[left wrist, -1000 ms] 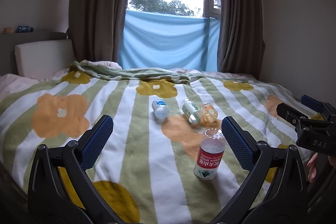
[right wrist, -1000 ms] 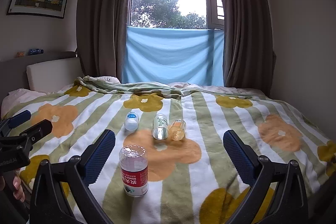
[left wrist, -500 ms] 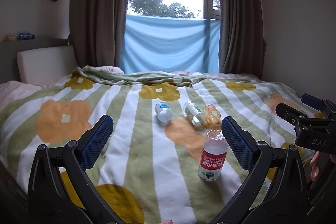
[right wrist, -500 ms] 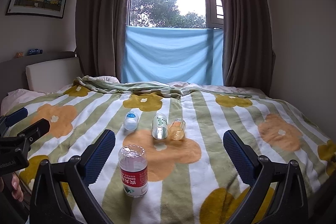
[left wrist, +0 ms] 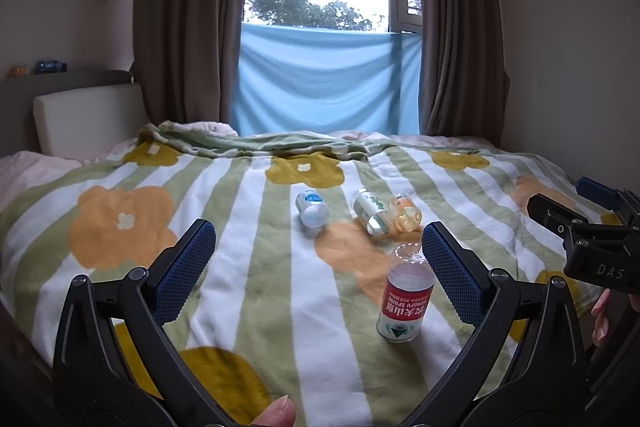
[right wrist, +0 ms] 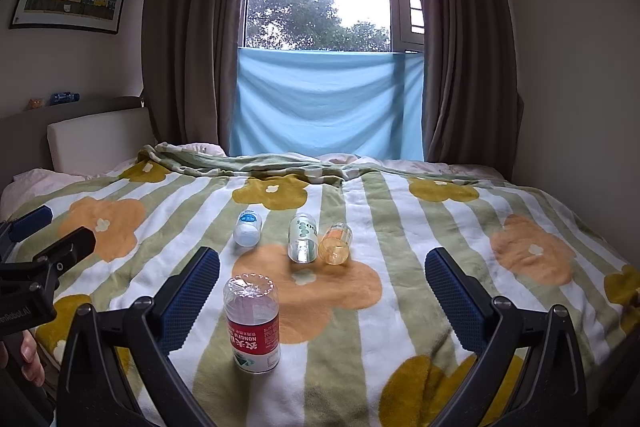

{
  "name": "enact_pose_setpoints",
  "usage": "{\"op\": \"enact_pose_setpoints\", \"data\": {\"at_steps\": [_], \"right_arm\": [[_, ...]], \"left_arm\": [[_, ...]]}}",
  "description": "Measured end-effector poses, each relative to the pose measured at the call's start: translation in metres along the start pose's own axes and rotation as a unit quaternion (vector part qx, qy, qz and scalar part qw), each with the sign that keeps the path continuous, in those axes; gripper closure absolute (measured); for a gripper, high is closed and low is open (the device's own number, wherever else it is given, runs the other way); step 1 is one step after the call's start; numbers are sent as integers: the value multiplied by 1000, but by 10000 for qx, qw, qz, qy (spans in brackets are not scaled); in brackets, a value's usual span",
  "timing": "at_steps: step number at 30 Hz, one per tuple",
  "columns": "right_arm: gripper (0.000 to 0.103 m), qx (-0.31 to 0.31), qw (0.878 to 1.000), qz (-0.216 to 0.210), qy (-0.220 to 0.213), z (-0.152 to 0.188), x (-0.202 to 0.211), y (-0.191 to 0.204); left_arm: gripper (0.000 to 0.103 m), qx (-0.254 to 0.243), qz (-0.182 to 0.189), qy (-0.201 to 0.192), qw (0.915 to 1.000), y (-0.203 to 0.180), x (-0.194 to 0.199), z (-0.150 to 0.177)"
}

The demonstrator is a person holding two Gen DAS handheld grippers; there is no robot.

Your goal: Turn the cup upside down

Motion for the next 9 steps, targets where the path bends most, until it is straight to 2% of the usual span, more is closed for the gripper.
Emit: {"op": "enact_pose_setpoints", "data": {"at_steps": [6,9], "right_arm": [[0,3,10000,6,1,0,-1,0],[0,-1,10000,4,-1,0,0,0]], "left_arm": [[0,63,51,-94,9999,2,2,0],[0,-15,-61,-167,9998,0,5,0]]}}
Point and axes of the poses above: each gripper's, at about its wrist camera, not at the fingertips, and x roughly against the way its jaws point, y to its left, z to its underside, the point moved 2 cm from there along -x, roughly the way its jaws point, and after that the axes turned 13 degrees about z, right-handed, at the moved point
